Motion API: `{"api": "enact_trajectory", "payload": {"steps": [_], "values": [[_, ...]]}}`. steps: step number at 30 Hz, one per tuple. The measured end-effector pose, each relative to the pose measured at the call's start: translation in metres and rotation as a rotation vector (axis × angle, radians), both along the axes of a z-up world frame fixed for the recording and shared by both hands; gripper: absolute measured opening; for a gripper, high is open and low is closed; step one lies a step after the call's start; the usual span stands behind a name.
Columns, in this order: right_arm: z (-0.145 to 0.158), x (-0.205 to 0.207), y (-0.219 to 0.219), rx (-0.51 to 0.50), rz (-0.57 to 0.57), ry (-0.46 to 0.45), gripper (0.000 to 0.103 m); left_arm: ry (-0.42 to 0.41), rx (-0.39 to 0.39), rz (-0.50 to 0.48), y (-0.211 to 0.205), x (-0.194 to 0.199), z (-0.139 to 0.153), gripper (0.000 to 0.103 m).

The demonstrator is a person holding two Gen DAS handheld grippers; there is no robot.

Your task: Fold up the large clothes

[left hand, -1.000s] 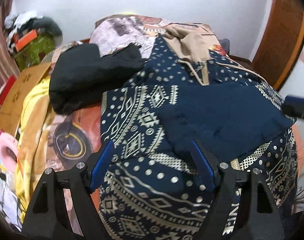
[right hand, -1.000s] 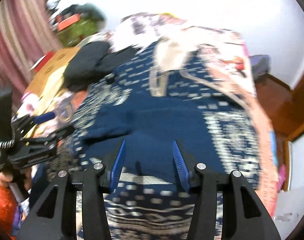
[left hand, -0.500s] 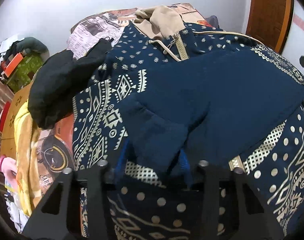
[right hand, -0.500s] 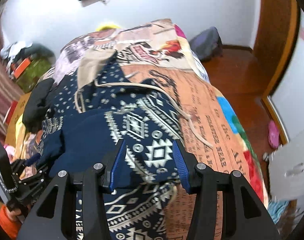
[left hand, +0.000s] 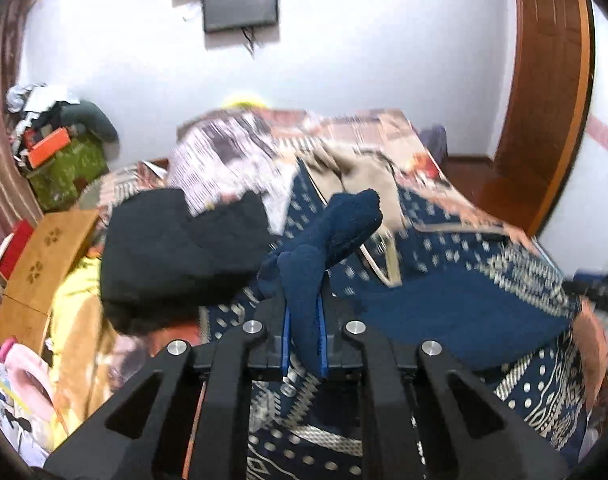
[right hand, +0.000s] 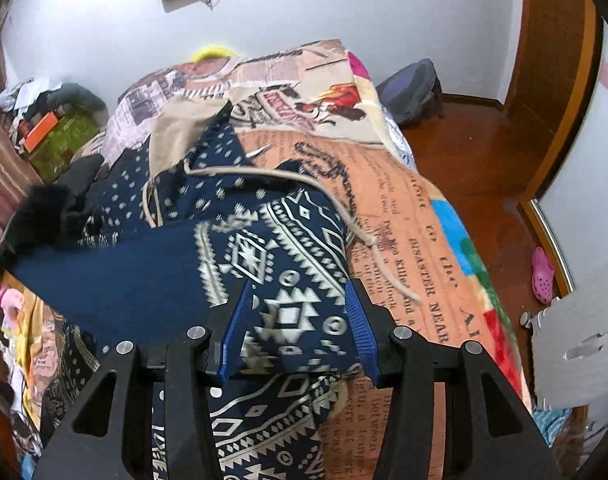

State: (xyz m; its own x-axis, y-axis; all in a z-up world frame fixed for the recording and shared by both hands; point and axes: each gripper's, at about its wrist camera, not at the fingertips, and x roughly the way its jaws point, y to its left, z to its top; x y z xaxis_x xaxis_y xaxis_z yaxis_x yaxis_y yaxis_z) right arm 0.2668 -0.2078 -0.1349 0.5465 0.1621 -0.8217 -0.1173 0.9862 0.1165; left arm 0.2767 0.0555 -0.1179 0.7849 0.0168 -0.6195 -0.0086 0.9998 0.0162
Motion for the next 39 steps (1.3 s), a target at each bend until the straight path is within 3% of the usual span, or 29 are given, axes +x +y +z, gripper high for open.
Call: {"api": "enact_trajectory", "payload": {"steps": [3, 6, 10, 13, 15, 17, 20, 27, 34, 39], "values": [[-0.013, 0.000, 0.009, -0.023, 0.014, 0.030, 0.044, 0.025, -0.011, 0.035, 0.018, 0.001, -0.010, 0.011], [-0.022, -0.001, 0.015, -0.063, 0.018, 0.039, 0.045, 0.114, -0.028, 0.074, 0.035, 0.002, -0.039, 0.013], [-0.023, -0.006, 0.018, -0.083, 0.031, 0.023, 0.050, 0.257, -0.048, 0.127, 0.056, 0.000, -0.087, 0.023], [-0.023, -0.006, 0.018, -0.090, 0.030, 0.022, 0.051, 0.342, -0.065, 0.160, 0.069, -0.008, -0.117, 0.039], [-0.022, -0.006, 0.019, -0.092, 0.030, 0.024, 0.051, 0.365, -0.077, 0.168, 0.074, -0.014, -0.129, 0.051], [-0.022, -0.005, 0.019, -0.093, 0.030, 0.024, 0.051, 0.366, -0.068, 0.173, 0.075, -0.021, -0.132, 0.057], [-0.022, -0.005, 0.020, -0.097, 0.031, 0.026, 0.051, 0.351, -0.035, 0.177, 0.074, -0.026, -0.126, 0.062], [-0.007, 0.002, 0.020, -0.062, 0.033, 0.006, 0.051, 0.272, -0.015, 0.180, 0.076, -0.022, -0.086, 0.063], [0.035, 0.023, 0.019, -0.005, 0.031, -0.099, 0.051, 0.116, -0.012, 0.147, 0.071, 0.002, -0.025, 0.067], [0.064, 0.047, 0.023, 0.043, 0.035, -0.174, 0.051, 0.060, -0.037, 0.118, 0.064, 0.035, -0.001, 0.068]]}}
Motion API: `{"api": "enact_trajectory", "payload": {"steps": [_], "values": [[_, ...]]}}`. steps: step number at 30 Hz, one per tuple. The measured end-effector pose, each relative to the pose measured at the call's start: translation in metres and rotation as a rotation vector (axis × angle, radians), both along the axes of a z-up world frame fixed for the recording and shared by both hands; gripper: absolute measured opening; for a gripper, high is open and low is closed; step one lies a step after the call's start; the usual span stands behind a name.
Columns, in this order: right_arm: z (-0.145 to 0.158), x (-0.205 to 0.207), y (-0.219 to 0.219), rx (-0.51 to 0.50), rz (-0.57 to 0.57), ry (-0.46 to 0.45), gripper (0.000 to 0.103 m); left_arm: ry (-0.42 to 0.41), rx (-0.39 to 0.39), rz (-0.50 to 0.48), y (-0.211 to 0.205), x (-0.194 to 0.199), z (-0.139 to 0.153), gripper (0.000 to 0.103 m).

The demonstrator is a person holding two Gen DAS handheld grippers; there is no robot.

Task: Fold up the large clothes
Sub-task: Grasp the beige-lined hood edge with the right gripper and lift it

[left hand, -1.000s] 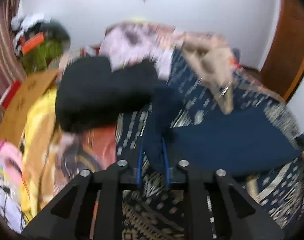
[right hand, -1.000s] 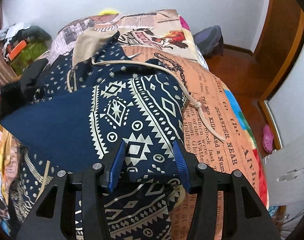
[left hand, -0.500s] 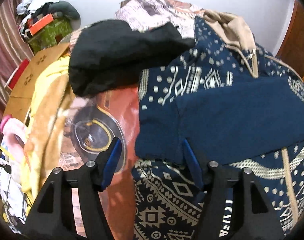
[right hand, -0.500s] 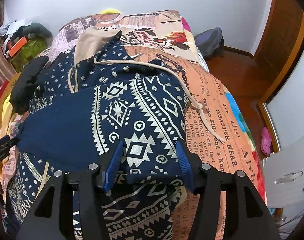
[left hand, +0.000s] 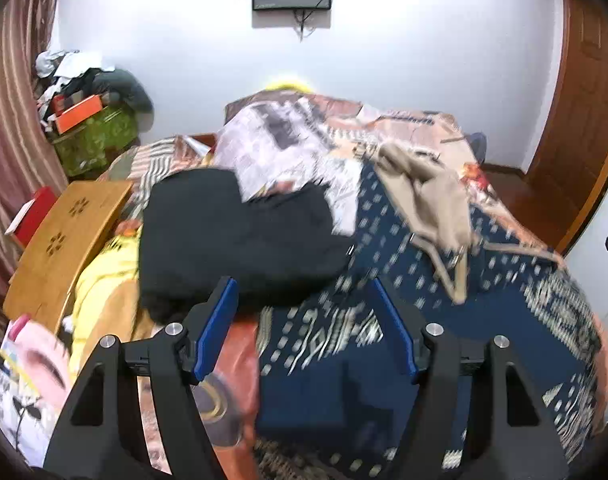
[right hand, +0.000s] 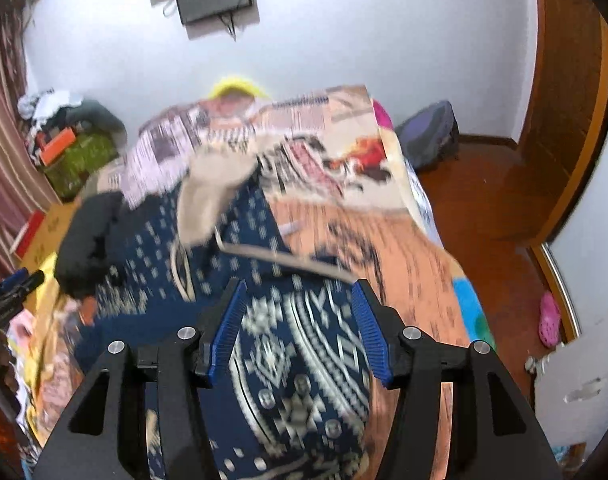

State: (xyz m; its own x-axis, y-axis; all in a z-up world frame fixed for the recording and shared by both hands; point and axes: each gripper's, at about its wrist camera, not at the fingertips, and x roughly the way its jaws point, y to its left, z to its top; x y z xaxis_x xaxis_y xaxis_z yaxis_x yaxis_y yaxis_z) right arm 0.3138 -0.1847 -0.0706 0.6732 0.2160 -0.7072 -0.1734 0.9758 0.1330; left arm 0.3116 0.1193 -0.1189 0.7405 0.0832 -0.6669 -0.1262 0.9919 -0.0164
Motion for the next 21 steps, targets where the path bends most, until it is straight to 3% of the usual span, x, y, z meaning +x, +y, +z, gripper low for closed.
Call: {"api": "enact_trajectory", "payload": {"steps": [6, 11, 16, 21], "values": [[0.013, 0.039, 0.014, 0.036, 0.015, -0.033, 0.051, -0.021, -0.011, -0.037, -0.012, 0.048, 0.012, 0.068], [0.005, 0.083, 0.034, 0.071, 0.045, -0.004, 0.051, 0.013, -0.060, -0.061, -0.017, 0.099, 0.005, 0.068], [-0.016, 0.131, 0.053, 0.090, 0.071, 0.070, 0.051, 0.098, -0.158, -0.067, -0.014, 0.152, -0.023, 0.068], [-0.051, 0.185, 0.059, 0.170, 0.072, 0.204, 0.051, 0.207, -0.268, -0.060, -0.010, 0.199, -0.064, 0.068]]}}
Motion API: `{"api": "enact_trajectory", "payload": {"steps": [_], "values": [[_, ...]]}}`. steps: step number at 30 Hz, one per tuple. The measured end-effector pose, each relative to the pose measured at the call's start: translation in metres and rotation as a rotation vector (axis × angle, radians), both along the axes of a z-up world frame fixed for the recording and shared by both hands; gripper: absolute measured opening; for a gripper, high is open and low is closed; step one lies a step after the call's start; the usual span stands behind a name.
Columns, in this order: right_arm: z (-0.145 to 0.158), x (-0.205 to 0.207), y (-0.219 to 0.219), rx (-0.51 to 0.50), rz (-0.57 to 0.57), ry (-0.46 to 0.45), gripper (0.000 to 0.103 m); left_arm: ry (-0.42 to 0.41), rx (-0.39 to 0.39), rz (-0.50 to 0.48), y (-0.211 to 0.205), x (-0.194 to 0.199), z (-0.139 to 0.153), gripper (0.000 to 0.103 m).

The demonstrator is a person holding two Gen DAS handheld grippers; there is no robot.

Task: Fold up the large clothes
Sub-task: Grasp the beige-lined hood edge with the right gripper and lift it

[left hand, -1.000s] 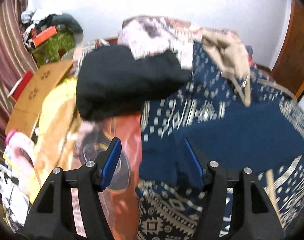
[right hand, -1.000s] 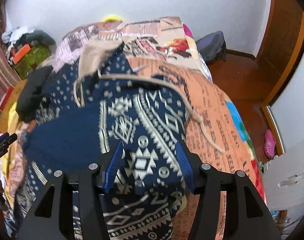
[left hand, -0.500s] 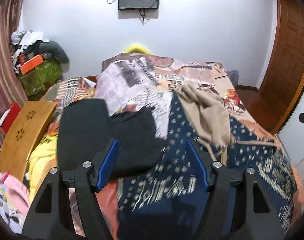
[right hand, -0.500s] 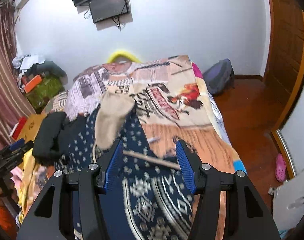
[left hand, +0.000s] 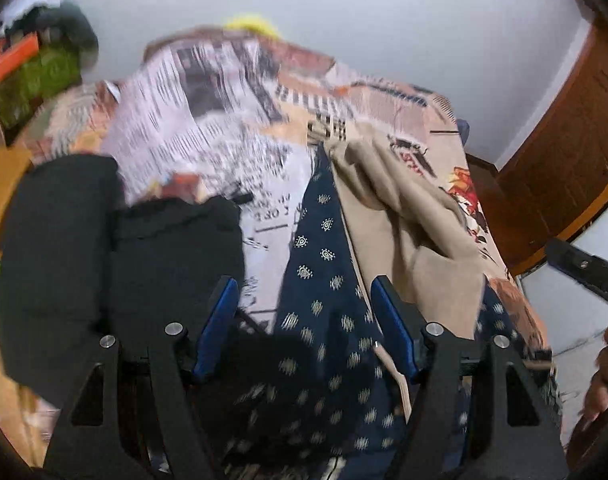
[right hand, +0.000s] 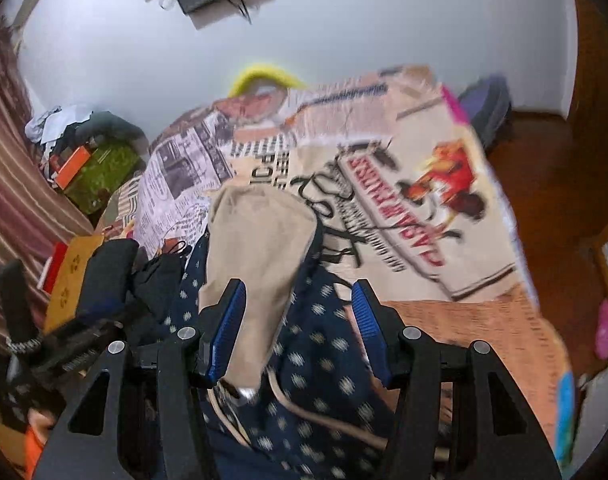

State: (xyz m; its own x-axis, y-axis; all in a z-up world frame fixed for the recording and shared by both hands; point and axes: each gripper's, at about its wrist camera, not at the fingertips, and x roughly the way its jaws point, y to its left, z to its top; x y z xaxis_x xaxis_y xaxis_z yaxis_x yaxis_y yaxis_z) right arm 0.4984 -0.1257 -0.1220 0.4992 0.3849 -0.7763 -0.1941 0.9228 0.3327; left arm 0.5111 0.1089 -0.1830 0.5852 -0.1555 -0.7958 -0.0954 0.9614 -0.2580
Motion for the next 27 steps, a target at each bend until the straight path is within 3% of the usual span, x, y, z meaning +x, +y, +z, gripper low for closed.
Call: {"api": "enact_trajectory", "payload": {"steps": [4, 10, 13, 15, 16, 18, 19, 20, 23, 27], "values": [[-0.031, 0.036, 0.001, 0.027, -0.028, 0.104, 0.051, 0.050, -0.070, 0.030, 0.006, 0.032, -0.025, 0.068], [-0.060, 0.067, 0.001, 0.040, -0.040, 0.185, 0.051, 0.099, -0.162, 0.053, 0.011, 0.064, -0.051, 0.067], [-0.071, 0.076, 0.002, 0.074, -0.029, 0.225, 0.044, 0.096, -0.205, 0.060, 0.011, 0.071, -0.060, 0.063], [-0.079, 0.080, 0.005, 0.100, -0.016, 0.254, 0.031, 0.071, -0.209, 0.062, 0.012, 0.072, -0.059, 0.057], [-0.081, 0.080, 0.007, 0.109, -0.006, 0.262, 0.027, 0.065, -0.205, 0.058, 0.011, 0.072, -0.058, 0.054], [-0.082, 0.078, 0.012, 0.105, 0.011, 0.248, 0.018, 0.050, -0.185, 0.029, 0.006, 0.071, -0.053, 0.030], [-0.078, 0.074, 0.015, 0.084, 0.020, 0.222, 0.016, 0.047, -0.166, 0.018, 0.004, 0.071, -0.050, 0.026], [-0.074, 0.071, 0.016, 0.072, 0.035, 0.201, 0.011, 0.045, -0.140, 0.000, 0.000, 0.070, -0.047, 0.010], [-0.055, 0.059, 0.016, 0.049, 0.067, 0.135, 0.009, 0.024, -0.039, -0.033, -0.009, 0.061, -0.034, 0.008], [-0.020, 0.031, 0.015, 0.007, 0.103, 0.028, 0.008, -0.032, 0.027, -0.072, -0.014, 0.037, -0.008, 0.007]]}}
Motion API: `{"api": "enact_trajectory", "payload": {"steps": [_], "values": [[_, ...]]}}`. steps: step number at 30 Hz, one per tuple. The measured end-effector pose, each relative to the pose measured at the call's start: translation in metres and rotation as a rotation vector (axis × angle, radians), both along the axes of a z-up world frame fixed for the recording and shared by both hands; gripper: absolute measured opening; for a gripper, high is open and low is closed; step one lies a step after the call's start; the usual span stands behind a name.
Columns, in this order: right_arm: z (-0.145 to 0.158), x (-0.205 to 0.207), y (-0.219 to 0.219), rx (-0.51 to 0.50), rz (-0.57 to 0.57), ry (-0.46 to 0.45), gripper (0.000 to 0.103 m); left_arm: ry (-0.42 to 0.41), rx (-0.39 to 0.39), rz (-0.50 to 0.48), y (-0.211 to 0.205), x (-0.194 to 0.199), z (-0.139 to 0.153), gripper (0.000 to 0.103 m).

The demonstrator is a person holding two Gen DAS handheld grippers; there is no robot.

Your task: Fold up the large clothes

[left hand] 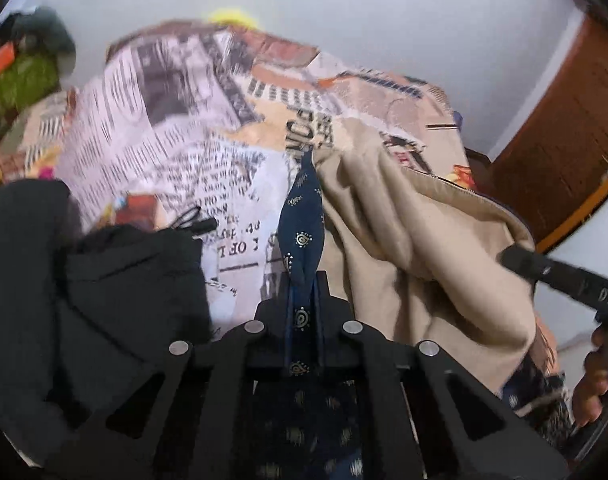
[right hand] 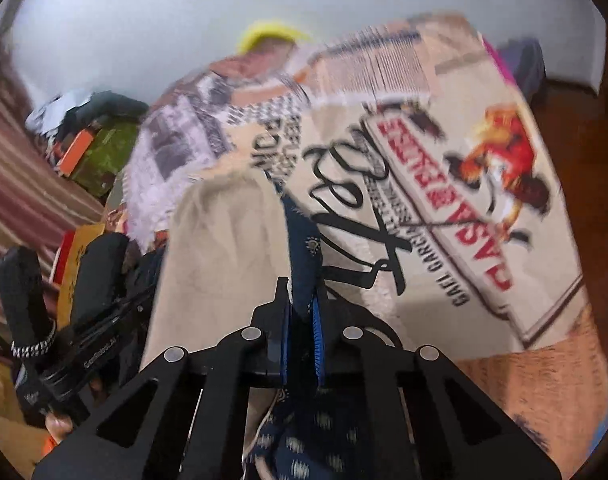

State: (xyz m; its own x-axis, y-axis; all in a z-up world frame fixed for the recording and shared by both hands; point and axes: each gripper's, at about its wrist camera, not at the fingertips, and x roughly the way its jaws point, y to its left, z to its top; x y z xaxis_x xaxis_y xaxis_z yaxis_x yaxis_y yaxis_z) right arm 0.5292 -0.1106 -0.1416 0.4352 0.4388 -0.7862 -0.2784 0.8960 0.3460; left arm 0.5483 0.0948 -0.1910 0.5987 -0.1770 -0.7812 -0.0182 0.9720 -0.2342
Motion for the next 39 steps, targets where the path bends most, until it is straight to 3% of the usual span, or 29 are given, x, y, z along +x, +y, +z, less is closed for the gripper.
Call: {"api": "enact_trajectory", "payload": {"steps": [9, 15, 19, 24, 27, 31, 34, 36, 39], "values": [[0.070, -0.092, -0.017, 0.006, 0.073, -0.126, 0.008, -0.130, 0.012, -0.106, -0.007, -0.092, 0.075, 0.007], [0.086, -0.159, -0.024, -0.023, 0.142, -0.195, 0.008, -0.169, 0.033, -0.176, -0.013, -0.164, 0.098, 0.007], [0.075, -0.191, -0.029, -0.037, 0.162, -0.173, 0.008, -0.126, 0.013, -0.191, -0.010, -0.203, 0.082, 0.007], [0.038, -0.224, -0.034, -0.085, 0.149, -0.113, 0.008, -0.034, -0.006, -0.184, 0.000, -0.242, 0.041, 0.007], [0.007, -0.236, -0.044, -0.094, 0.096, -0.065, 0.008, 0.027, -0.032, -0.144, 0.006, -0.255, 0.008, 0.007], [-0.015, -0.245, -0.057, -0.081, 0.031, -0.056, 0.008, 0.073, 0.012, -0.073, 0.011, -0.267, -0.028, 0.008], [-0.010, -0.243, -0.060, -0.045, 0.027, -0.055, 0.010, 0.089, 0.020, -0.034, 0.016, -0.271, -0.040, 0.017], [-0.005, -0.245, -0.056, -0.075, 0.044, -0.078, 0.011, 0.079, 0.022, -0.016, 0.019, -0.273, -0.038, 0.030], [0.000, -0.252, -0.044, -0.156, 0.095, -0.094, 0.014, 0.057, 0.057, -0.029, 0.019, -0.273, -0.028, 0.035]]}}
